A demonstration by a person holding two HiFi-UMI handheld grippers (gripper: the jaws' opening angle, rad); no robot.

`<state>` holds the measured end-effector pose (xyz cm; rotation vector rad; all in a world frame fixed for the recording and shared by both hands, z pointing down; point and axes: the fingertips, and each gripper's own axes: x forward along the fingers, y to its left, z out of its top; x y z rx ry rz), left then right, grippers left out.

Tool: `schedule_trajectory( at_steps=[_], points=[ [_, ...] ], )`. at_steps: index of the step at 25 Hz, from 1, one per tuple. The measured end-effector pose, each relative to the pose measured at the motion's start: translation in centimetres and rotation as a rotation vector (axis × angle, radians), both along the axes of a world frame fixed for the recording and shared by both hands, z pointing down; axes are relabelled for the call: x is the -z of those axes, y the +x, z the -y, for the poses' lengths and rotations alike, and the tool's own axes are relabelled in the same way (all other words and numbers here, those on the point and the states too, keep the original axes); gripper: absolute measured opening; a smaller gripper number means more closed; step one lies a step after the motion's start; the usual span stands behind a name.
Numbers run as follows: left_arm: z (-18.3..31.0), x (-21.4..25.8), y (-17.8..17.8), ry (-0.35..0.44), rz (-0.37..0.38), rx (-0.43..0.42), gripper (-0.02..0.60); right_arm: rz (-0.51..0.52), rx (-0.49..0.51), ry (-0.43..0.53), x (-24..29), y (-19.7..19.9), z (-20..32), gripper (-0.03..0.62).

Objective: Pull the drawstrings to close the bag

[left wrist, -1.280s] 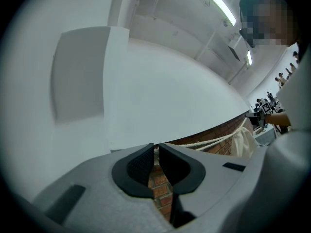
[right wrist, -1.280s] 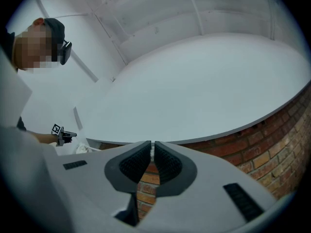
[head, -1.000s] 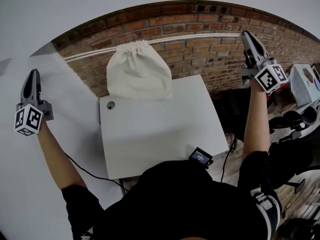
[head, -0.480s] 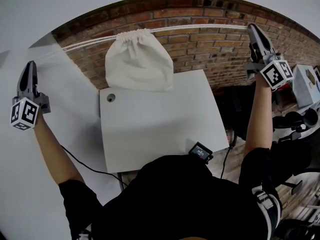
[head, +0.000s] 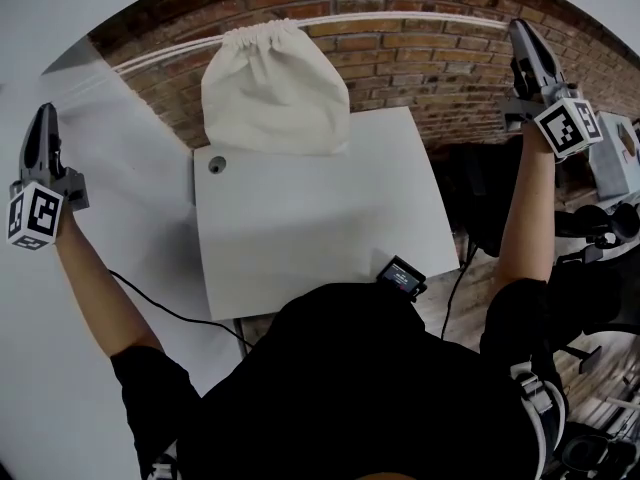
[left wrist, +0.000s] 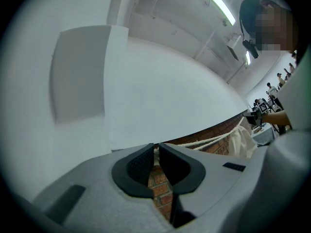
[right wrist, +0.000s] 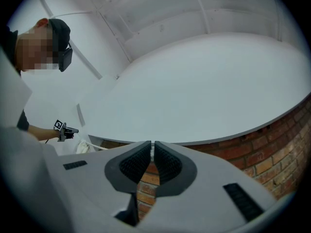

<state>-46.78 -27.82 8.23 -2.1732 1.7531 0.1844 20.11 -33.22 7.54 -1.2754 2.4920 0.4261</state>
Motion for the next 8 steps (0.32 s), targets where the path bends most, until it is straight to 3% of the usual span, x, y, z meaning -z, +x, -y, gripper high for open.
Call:
schedule_trajectory(
  at_steps=[8],
  points=[
    [0.43, -0.79, -0.26, -0.015, -0.004, -0.016, 0.044, -0.004, -0.034, -0.003, 0.09, 0.12, -0.19, 0.028]
  ],
)
